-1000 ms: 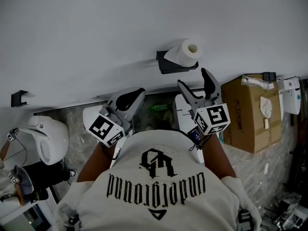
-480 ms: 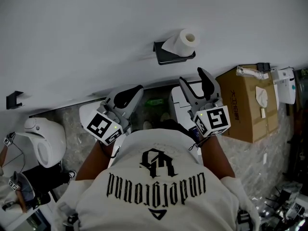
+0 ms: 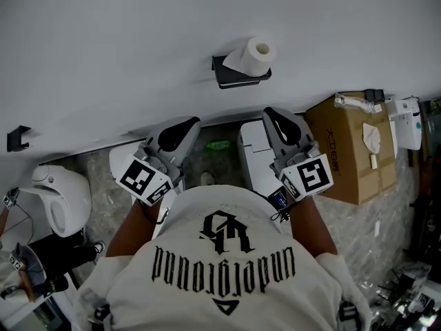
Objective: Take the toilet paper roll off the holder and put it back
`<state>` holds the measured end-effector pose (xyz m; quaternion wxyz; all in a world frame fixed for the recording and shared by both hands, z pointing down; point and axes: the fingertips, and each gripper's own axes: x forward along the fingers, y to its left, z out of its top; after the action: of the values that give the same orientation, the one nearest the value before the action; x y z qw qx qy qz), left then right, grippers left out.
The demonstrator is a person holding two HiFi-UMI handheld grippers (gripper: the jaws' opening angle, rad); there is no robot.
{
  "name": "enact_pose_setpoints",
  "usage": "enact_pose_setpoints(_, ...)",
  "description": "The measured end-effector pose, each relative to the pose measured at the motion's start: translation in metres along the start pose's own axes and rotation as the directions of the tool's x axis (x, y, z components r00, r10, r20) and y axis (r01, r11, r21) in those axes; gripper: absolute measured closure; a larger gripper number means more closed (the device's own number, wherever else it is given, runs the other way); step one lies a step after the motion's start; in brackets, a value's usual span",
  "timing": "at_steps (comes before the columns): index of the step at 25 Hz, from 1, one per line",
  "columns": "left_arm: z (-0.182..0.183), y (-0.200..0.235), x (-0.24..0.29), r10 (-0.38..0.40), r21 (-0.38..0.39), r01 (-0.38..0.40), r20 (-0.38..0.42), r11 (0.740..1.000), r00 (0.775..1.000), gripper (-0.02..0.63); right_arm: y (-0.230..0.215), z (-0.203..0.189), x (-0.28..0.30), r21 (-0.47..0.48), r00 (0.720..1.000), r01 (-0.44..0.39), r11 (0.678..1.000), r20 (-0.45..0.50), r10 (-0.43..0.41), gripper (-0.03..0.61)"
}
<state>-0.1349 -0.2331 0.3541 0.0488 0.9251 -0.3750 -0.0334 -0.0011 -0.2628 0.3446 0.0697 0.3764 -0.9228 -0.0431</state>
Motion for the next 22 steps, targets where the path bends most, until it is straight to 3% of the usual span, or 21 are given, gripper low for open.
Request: enact_pose_setpoints(22,-0.032,-0.168,0.024,0.081,0.007,-0.081,-0.013,0.997,0.997,0.600,0.003,-0.031,-0.148,0.032,0.975,-0.220,0.975,0.017,0.219,0.565)
